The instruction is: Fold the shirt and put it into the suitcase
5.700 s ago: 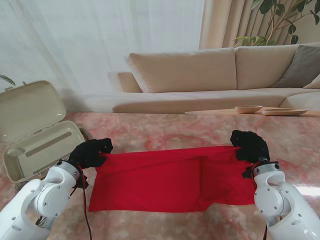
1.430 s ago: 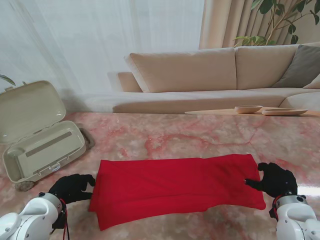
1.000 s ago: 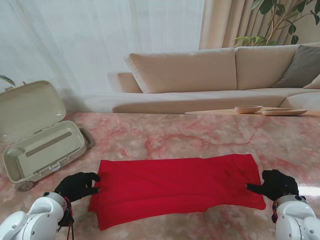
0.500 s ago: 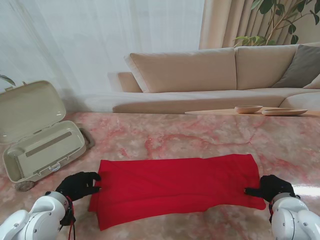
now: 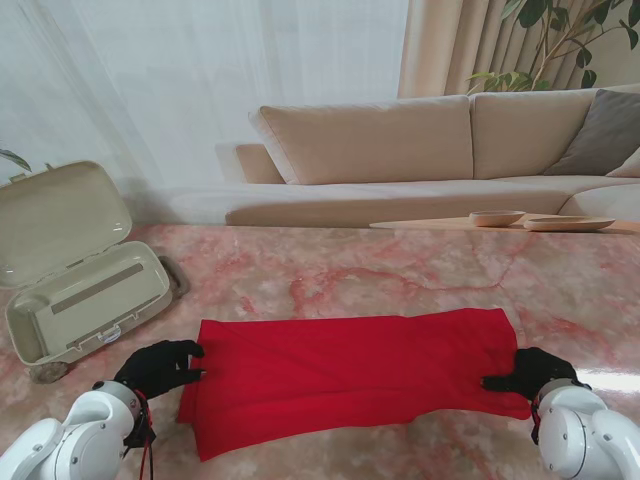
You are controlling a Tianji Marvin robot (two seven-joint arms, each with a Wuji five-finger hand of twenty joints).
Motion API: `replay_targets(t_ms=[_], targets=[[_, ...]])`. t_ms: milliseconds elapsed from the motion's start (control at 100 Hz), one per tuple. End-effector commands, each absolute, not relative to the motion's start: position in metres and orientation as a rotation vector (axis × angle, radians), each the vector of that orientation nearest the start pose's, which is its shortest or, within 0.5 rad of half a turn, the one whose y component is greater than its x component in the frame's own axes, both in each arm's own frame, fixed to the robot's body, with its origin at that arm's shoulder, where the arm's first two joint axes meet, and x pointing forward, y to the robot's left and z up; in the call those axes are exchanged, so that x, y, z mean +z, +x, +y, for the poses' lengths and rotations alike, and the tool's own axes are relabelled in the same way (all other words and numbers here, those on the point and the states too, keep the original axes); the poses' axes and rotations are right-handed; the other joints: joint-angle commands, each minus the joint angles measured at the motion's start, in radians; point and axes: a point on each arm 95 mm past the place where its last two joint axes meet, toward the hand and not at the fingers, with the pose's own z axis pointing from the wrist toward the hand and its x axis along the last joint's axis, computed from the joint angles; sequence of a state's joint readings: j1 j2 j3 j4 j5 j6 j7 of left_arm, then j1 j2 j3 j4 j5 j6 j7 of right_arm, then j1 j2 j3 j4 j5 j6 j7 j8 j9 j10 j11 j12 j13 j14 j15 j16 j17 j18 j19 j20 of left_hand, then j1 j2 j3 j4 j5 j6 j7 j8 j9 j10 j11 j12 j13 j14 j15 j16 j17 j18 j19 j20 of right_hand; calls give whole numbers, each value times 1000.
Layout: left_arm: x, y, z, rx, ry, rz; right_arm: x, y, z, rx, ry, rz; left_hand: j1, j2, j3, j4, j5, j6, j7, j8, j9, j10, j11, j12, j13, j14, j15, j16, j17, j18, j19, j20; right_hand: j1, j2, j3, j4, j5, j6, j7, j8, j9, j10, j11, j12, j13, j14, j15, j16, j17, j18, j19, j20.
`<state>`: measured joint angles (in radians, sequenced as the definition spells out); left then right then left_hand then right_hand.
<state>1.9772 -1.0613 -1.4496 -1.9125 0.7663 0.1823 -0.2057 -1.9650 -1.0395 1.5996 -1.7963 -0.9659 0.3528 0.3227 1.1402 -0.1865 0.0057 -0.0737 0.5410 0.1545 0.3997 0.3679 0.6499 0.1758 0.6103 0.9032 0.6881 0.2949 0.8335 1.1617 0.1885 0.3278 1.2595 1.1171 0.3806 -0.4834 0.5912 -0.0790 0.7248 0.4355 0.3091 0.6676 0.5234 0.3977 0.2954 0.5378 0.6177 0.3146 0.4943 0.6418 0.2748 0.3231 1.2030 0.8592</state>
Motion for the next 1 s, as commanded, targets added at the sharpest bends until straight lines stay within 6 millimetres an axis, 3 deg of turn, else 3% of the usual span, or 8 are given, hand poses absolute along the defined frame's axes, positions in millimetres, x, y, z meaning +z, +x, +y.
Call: replay_targets(t_ms=[0, 420, 450, 480, 520, 630, 750, 990], targets=[[-344, 300, 47, -1293, -1768, 1421, -375, 296, -144, 749, 1834, 1368, 29, 44, -28, 18, 7, 10, -10, 7, -23, 17, 26, -10, -16, 34, -2, -6, -9, 24, -9, -8, 44, -35, -9, 34, 101, -178, 69, 11, -5, 8, 1, 1, -16, 14, 0, 10, -16, 10, -6, 27], [-348, 301, 44, -1296, -1787, 1427, -381, 300, -132, 779, 1876, 1369, 34, 36, -28, 17, 15, 9, -2, 16, -21, 16, 25, -4, -16, 34, -1, -6, -11, 25, -10, -11, 307, -119, 2, 71, 197, -243, 165, 73, 21, -19, 58, 20, 2, 5, 30, 14, -6, 6, 5, 37], [-348, 301, 44, -1296, -1789, 1429, -382, 300, -131, 785, 1882, 1364, 34, 37, -28, 17, 15, 9, -1, 17, -22, 16, 25, -4, -15, 33, -1, -6, -11, 25, -10, -11, 329, -139, 23, 59, 191, -246, 195, 52, 17, -19, 74, 21, 1, 6, 36, 11, -6, 6, 6, 37], [-348, 301, 43, -1295, -1790, 1429, -382, 300, -130, 789, 1887, 1360, 33, 36, -28, 17, 16, 9, 0, 18, -22, 17, 24, -4, -15, 35, -1, -6, -11, 25, -10, -11, 346, -170, 69, 33, 162, -254, 307, -43, 16, -21, 83, 17, 0, 5, 40, 8, -8, 7, 7, 35], [-349, 300, 43, -1296, -1792, 1428, -383, 301, -129, 795, 1893, 1358, 35, 36, -28, 17, 18, 9, 1, 19, -21, 17, 24, -3, -16, 36, -1, -6, -11, 25, -10, -12, 363, -186, 86, 25, 149, -259, 350, -58, 18, -24, 88, 18, 0, 3, 40, 7, -8, 6, 8, 35], [-349, 300, 42, -1296, -1797, 1425, -383, 302, -128, 813, 1911, 1349, 36, 35, -27, 17, 20, 9, 2, 22, -20, 18, 24, -1, -16, 36, 0, -5, -11, 27, -9, -12, 431, -226, 133, 3, 92, -271, 581, -184, 28, -29, 111, 20, -1, 0, 41, 3, -15, 5, 3, 33], [-350, 299, 42, -1293, -1802, 1428, -384, 303, -127, 834, 1915, 1332, 36, 34, -28, 17, 20, 7, 4, 24, -19, 16, 24, 1, -16, 36, 0, -5, -11, 27, -8, -13, 472, -225, 192, -9, 119, -305, 644, -149, 40, -35, 134, 23, 2, -2, 42, 1, -13, 6, 4, 33], [-351, 298, 41, -1294, -1813, 1422, -386, 306, -129, 917, 1963, 1296, 36, 34, -28, 17, 21, 8, 5, 27, -20, 16, 23, 3, -17, 35, 0, -6, -11, 27, -8, -14, 507, -177, 256, -9, 84, -234, 662, -51, 9, -40, 156, 25, -26, -9, 36, -8, -31, -2, -5, 28]])
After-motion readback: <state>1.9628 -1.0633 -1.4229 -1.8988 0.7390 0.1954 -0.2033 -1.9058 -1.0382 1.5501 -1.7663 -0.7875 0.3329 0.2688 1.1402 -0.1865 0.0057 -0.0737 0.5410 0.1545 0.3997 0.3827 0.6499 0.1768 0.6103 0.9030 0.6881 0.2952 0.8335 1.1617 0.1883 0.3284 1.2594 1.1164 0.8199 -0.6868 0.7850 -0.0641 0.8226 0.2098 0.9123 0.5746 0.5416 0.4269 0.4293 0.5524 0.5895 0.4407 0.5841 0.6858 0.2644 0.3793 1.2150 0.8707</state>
